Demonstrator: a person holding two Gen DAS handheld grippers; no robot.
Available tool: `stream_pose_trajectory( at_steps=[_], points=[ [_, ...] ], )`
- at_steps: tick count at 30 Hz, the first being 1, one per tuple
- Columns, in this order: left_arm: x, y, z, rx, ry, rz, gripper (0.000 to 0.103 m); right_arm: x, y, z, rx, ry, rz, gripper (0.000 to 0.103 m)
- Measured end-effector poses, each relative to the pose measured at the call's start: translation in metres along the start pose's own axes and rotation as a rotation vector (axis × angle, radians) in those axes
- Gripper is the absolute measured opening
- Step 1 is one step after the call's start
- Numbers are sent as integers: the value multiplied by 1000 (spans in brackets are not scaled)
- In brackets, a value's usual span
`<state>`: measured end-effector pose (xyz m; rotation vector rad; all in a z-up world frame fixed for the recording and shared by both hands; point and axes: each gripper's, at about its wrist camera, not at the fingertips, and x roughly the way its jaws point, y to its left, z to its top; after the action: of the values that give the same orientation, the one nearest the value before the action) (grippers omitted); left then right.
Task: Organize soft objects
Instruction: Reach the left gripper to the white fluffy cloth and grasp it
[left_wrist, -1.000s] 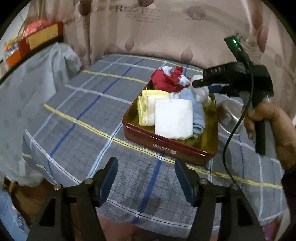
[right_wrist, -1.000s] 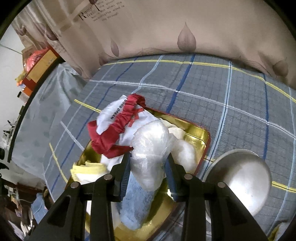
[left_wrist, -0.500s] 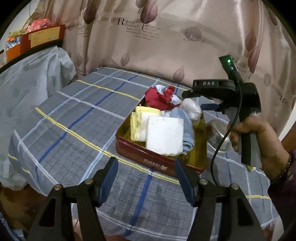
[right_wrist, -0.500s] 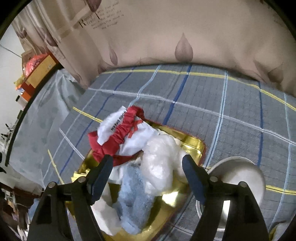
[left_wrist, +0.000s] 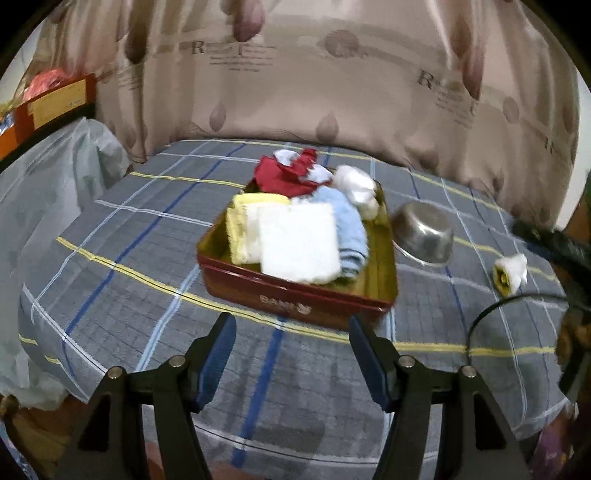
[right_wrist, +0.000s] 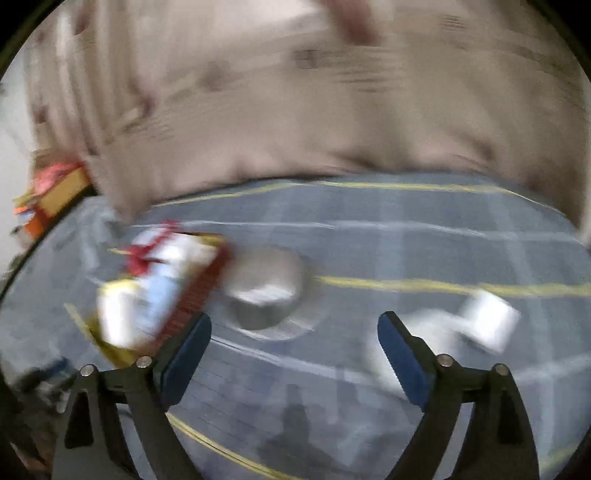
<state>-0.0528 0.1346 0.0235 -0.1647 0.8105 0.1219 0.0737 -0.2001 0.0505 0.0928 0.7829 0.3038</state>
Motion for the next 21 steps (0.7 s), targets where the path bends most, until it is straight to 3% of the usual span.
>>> stream_pose_trajectory(
  at_steps=[3, 10, 15, 21],
  points=[
    [1, -14, -4, 55, 12, 11, 65, -16, -63, -21, 53, 24, -161, 92],
    [2, -48, -7, 193, 31, 21, 65, -32, -166, -52, 164, 68, -372, 92],
    [8, -74, -4, 262, 66, -25, 65, -25, -204, -74, 252, 104, -409, 92],
    [14, -139, 15, 477, 68, -140, 65, -21, -211, -74, 279, 87, -394, 96]
  ],
)
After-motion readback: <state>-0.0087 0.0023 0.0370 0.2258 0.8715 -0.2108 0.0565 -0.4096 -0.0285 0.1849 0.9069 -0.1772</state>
